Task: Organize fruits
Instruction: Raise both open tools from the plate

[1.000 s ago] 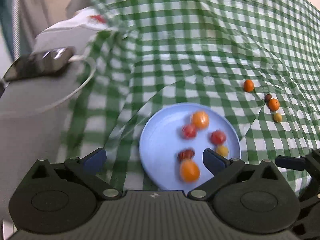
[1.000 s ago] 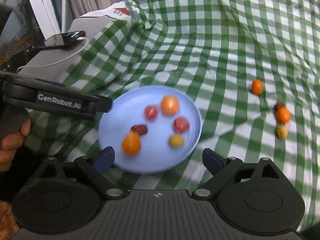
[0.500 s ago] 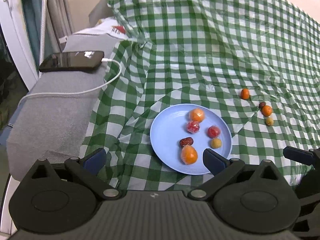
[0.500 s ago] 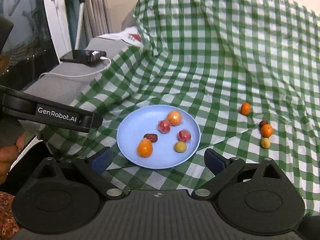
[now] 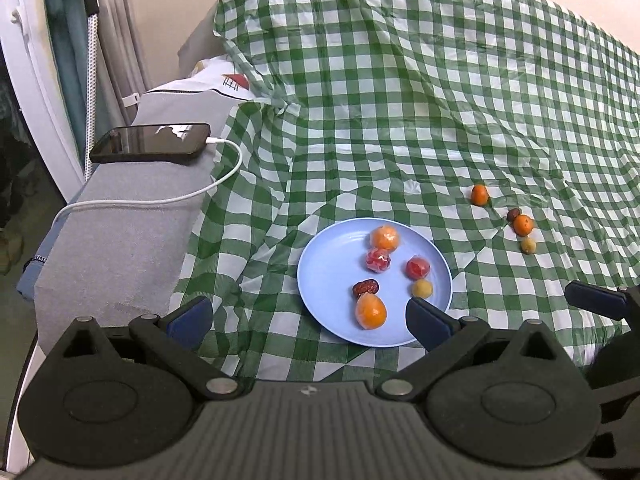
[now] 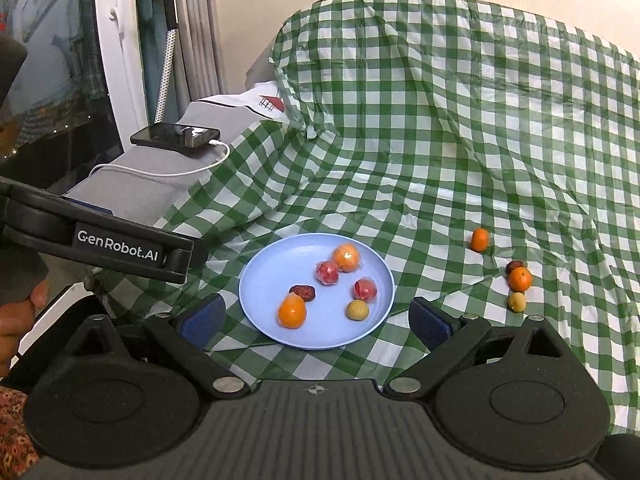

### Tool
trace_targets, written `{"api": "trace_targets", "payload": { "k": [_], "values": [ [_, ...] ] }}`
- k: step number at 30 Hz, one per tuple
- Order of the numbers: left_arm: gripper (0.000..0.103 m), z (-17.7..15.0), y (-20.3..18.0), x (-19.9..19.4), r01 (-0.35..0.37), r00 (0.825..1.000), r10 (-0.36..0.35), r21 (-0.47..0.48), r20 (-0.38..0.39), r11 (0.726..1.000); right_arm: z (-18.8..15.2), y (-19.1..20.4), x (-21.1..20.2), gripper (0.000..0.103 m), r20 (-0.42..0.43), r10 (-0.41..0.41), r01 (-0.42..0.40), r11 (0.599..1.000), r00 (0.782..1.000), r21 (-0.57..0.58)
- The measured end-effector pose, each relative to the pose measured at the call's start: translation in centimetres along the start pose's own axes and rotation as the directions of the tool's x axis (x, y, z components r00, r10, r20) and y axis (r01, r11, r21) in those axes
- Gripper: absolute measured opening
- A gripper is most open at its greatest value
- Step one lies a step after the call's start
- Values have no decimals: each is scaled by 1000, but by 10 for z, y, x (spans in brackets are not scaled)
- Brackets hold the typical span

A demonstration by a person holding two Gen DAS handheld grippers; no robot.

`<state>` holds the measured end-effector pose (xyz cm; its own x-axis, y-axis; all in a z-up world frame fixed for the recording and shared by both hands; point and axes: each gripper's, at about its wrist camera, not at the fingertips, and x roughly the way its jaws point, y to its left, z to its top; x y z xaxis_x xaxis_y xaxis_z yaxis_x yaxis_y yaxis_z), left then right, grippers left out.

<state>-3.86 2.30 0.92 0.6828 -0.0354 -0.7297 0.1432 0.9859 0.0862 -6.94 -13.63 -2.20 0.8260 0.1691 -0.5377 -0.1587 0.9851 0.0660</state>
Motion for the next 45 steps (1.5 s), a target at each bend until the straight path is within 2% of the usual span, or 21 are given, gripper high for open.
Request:
{"api": "trace_targets", "payload": {
  "k": [45],
  "values": [
    [103, -4, -6, 28, 7, 996, -4, 33, -93, 999, -8, -18, 29, 98, -82, 3, 3, 997, 997, 77]
  ]
}}
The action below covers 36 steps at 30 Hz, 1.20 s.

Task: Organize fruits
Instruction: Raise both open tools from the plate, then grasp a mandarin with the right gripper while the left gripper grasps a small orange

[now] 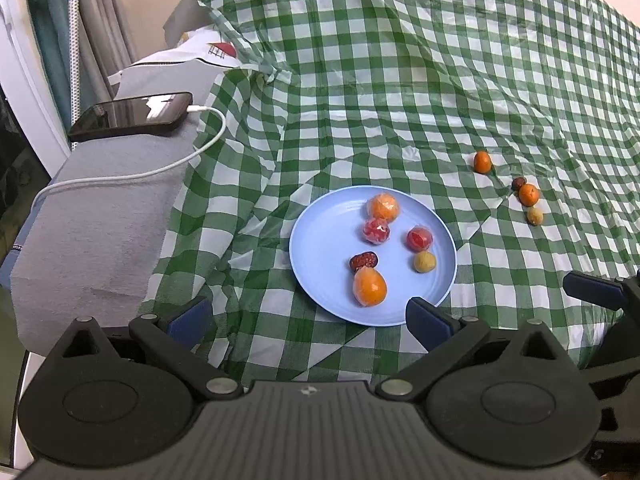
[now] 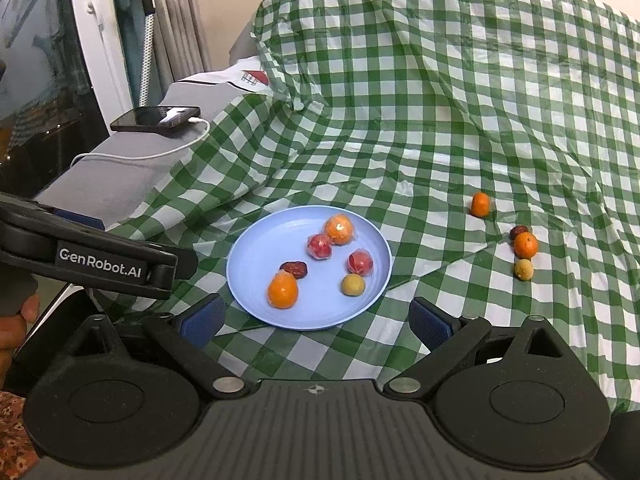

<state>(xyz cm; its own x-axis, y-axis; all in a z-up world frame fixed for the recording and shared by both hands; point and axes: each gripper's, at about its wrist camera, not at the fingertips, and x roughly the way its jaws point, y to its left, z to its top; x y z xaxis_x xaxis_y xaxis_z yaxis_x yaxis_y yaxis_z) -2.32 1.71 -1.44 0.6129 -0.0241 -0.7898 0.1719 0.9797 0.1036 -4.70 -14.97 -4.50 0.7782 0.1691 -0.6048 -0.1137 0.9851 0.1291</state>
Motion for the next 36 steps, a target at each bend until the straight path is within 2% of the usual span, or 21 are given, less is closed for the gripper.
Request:
{"api": "trace_targets", "payload": {
  "k": [6, 12, 17, 22, 24, 26, 27, 36],
  "values": [
    [103, 3, -4, 9, -2, 1000, 3, 10, -30, 1000, -3, -17, 12, 98, -11, -33, 34, 998, 999, 51],
    [103, 13, -12, 21, -13, 998, 14, 26, -61, 1000, -7, -56, 30, 98, -18, -126, 127, 982, 992, 139],
    [103, 29, -25, 36, -5, 996, 9, 45, -84, 999, -12, -106, 56, 98, -17, -260, 258, 945, 965, 200],
    [103, 53, -50, 57, 16, 995, -8, 74, -98, 997, -12, -158, 88, 95, -9, -352, 344, 906, 936, 246],
    [103, 64, -61, 68, 28, 994, -20, 74, -105, 997, -10, -174, 103, 89, -8, -366, 358, 903, 930, 237],
    [103, 76, -73, 80, 39, 994, -31, 76, -110, 996, -7, -190, 121, 74, -15, -375, 368, 901, 927, 231],
    [103, 84, -80, 87, 42, 993, -33, 79, -112, 996, -5, -198, 129, 71, -19, -376, 370, 898, 926, 237],
    [103, 136, -143, 150, 86, 993, -74, 140, -91, 986, 16, -239, 178, 70, -2, -363, 353, 906, 932, 234]
  ]
}}
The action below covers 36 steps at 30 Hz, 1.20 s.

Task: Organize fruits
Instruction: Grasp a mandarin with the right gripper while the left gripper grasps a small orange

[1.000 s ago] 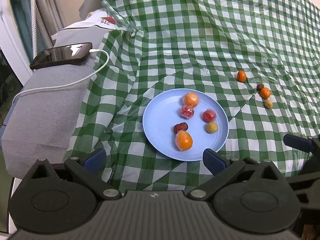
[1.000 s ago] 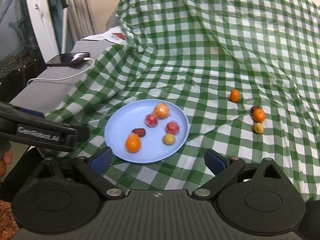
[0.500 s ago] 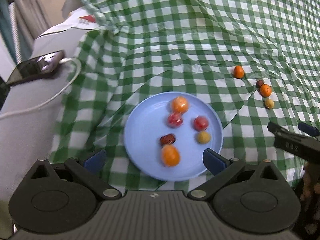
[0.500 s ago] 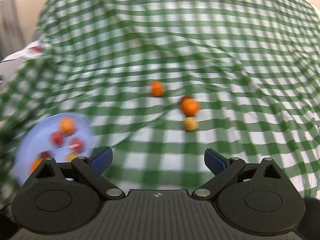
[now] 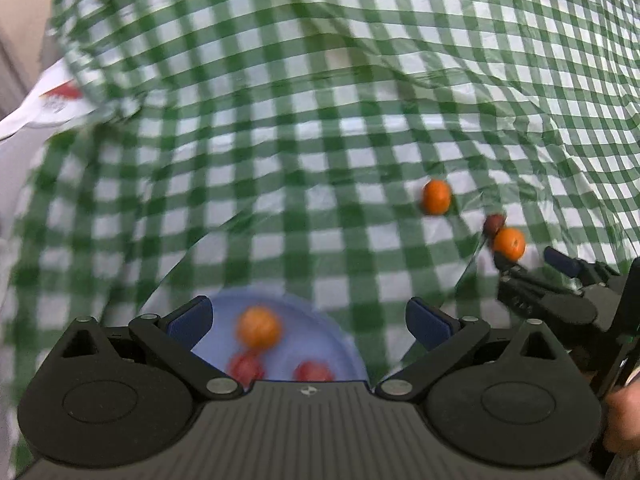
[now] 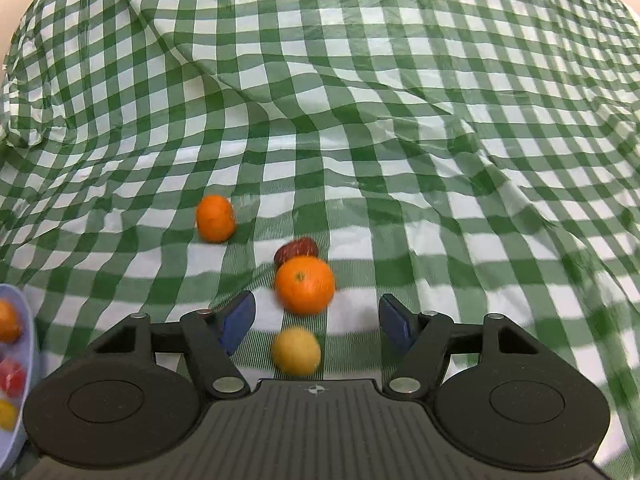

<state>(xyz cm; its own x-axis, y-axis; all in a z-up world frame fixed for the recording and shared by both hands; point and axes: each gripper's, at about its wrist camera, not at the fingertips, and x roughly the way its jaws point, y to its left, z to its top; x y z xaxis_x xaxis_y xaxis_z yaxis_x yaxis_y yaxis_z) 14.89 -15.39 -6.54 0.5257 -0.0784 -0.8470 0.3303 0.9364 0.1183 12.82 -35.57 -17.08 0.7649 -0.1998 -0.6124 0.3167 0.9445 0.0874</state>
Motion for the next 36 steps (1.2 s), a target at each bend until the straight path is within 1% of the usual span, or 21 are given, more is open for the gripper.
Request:
{"api": "trace_targets", "payload": {
  "k": [1, 2, 3, 4, 7, 9, 10, 12, 14, 15, 18, 21, 22, 23, 24, 25, 26, 27, 30, 33, 36],
  "values": [
    [103, 7, -6, 8, 5, 1000, -5, 9, 1, 1000, 2, 0, 7, 64, -1, 8, -8, 1000, 1000, -10],
    [103, 15, -13, 18, 15, 1000, -15, 19, 2, 1000, 2, 0, 10, 36, -5, 17, -17, 1000, 1000, -26],
    [103, 22, -18, 26, 27, 1000, -28, 25, 5, 999, 2, 1, 13, 36, -8, 22, -23, 999, 1000, -47],
    [103, 30, -26, 36, 43, 999, -43, 34, 5, 998, 2, 0, 12, 36, 11, 10, -9, 998, 1000, -58],
    [103, 51, -46, 69, 96, 995, -95, 60, -13, 994, 4, -15, -1, 35, 84, -80, 84, 995, 993, -52],
    [103, 62, -59, 91, 109, 994, -107, 75, -31, 991, 8, -32, -3, 36, 121, -151, 154, 988, 981, -15],
    [103, 66, -65, 101, 112, 993, -109, 80, -40, 991, 9, -42, -2, 36, 126, -198, 198, 980, 972, 9],
    [103, 73, -76, 125, 117, 992, -111, 92, -66, 989, 11, -62, 7, 36, 90, -268, 263, 963, 959, 64],
    [103, 77, -83, 144, 111, 991, -102, 95, -91, 989, 9, -75, 14, 36, 38, -301, 295, 949, 953, 110],
    [103, 80, -85, 153, 113, 989, -104, 92, -101, 989, 8, -79, 19, 36, 13, -308, 304, 945, 951, 124],
    [103, 82, -87, 167, 111, 988, -102, 83, -114, 990, 5, -80, 23, 37, 23, -313, 309, 945, 950, 105],
    [102, 85, -89, 172, 104, 991, -96, 90, -94, 990, 4, -81, 28, 39, 13, -315, 311, 944, 949, 112],
    [100, 85, -90, 172, 92, 993, -85, 97, -80, 991, 4, -81, 28, 39, 14, -317, 314, 942, 948, 115],
    [97, 85, -91, 172, 95, 993, -88, 101, -72, 990, 4, -80, 28, 39, 15, -320, 317, 942, 947, 110],
    [82, 84, -91, 171, 111, 992, -105, 104, -68, 988, 4, -80, 28, 39, 17, -322, 319, 942, 946, 109],
    [61, 84, -92, 170, 135, 989, -128, 108, -70, 985, 4, -79, 27, 39, 19, -324, 320, 941, 946, 108],
    [47, 84, -94, 166, 178, 983, -171, 112, -67, 978, 4, -78, 27, 37, 21, -325, 321, 941, 945, 108],
    [31, 83, -97, 162, 198, 980, -191, 129, -64, 972, 4, -79, 27, 37, 26, -323, 318, 941, 946, 114],
    [30, 78, -102, 146, 160, 987, -156, 172, -38, 972, 6, -82, 22, 35, 62, -314, 302, 941, 947, 154],
    [30, 74, -93, 121, 148, 989, -145, 155, -28, 977, 6, -82, 15, 35, 117, -323, 303, 939, 939, 164],
    [30, 64, -81, 89, 83, 997, -81, 144, -20, 986, 4, -79, 10, 35, 135, -332, 311, 938, 934, 154]
  ]
}}
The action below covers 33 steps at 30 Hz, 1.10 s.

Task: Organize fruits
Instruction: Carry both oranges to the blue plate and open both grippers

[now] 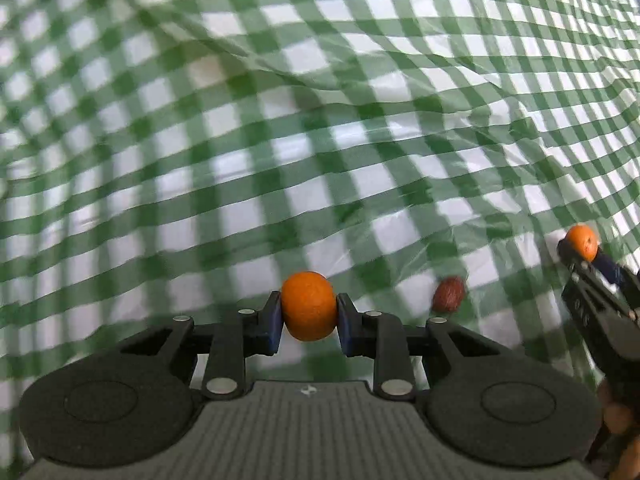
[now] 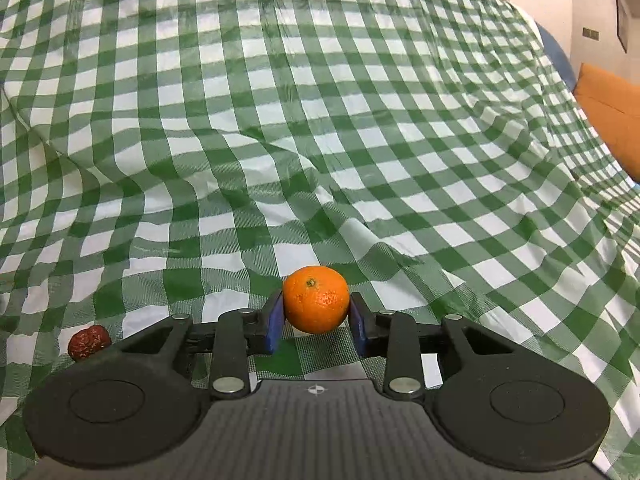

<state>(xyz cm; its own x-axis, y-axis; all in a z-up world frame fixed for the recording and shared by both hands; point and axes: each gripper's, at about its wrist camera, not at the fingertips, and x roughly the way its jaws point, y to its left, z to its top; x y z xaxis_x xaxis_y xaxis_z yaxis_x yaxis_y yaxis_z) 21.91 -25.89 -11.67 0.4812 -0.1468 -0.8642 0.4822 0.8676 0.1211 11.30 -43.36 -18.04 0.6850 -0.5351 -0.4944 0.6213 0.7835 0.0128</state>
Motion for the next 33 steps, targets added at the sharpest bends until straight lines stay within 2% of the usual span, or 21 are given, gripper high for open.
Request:
{"api": "trace_targets", "payload": {
  "k": [7, 10, 17, 22, 25, 27, 33],
  "values": [
    [30, -41, 34, -79, -80, 997, 80, -49, 15, 996, 14, -7, -44, 35, 18, -11, 11, 1000, 1000, 5],
    [30, -59, 45, -103, -108, 994, 110, -66, 25, 992, 23, -14, -81, 35, 35, 43, -45, 998, 998, 51],
    [30, -109, 67, -165, -116, 991, 123, -112, 58, 987, 15, -5, -176, 35, 7, 208, -207, 976, 978, -61],
    [30, -147, 85, -201, -111, 990, 123, -163, 63, 980, 11, 15, -241, 35, -32, 337, -338, 936, 941, -100],
    [30, -171, 98, -220, -114, 990, 127, -194, 58, 974, 12, 29, -276, 36, -37, 415, -416, 899, 909, -133],
    [30, -186, 106, -232, -117, 989, 132, -213, 58, 970, 14, 37, -293, 36, -38, 448, -449, 882, 893, -146],
    [30, -225, 128, -261, -123, 986, 149, -271, 78, 955, 13, 65, -340, 36, -67, 561, -561, 801, 825, -210]
  ]
}}
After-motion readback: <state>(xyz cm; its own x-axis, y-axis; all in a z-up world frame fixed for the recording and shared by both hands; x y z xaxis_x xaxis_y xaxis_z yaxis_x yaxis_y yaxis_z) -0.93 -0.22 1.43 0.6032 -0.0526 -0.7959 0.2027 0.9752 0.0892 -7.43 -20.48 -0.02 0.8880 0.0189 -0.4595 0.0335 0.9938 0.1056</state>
